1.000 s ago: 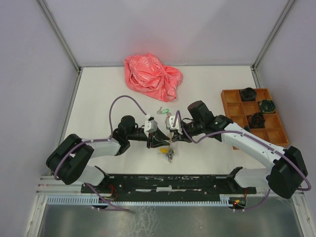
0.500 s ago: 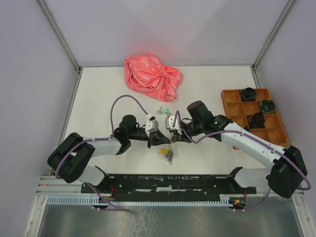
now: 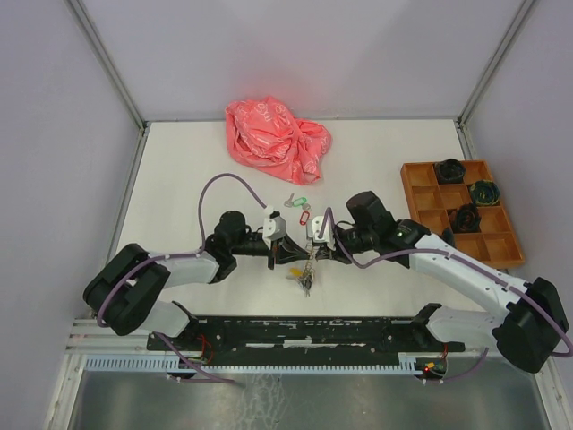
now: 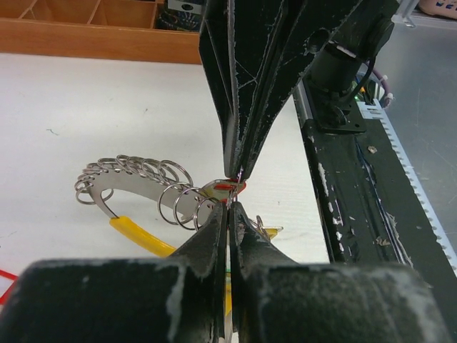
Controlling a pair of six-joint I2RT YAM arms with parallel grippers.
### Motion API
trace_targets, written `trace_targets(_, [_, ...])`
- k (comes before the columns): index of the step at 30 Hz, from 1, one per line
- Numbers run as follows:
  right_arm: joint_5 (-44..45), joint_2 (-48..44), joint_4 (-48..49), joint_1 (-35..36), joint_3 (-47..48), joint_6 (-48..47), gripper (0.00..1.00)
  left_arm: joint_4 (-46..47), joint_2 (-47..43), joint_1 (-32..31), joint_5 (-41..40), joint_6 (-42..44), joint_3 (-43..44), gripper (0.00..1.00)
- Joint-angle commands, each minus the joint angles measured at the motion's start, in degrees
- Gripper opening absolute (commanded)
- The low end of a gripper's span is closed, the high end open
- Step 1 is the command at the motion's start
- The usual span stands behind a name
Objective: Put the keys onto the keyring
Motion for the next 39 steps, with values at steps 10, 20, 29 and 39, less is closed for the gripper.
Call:
trace_targets(10, [2.9, -0.7, 14.7, 2.5, -7.0, 7.4, 0.01, 18.2, -2.2, 0.2, -10.5, -12.1, -3.8, 0.03])
trace_targets(20, [5.1, 0.8, 20.4, 3.7, -7.6, 8.9, 0.01, 29.7, 1.2, 0.1, -15.0, -19.3, -6.5, 0.03])
trace_targets(29, [7.0, 1.3, 5.8, 3.7, 1.7, 0.9, 0.01, 18.0, -2.0, 0.3, -13.0, -10.2, -6.4, 0.18])
trace_targets(39, [5.1, 4.5, -3.7, 3.7, 8.0, -3.2, 0.01, 3.7, -5.3, 0.6, -5.1, 0.8, -3.4, 0.38])
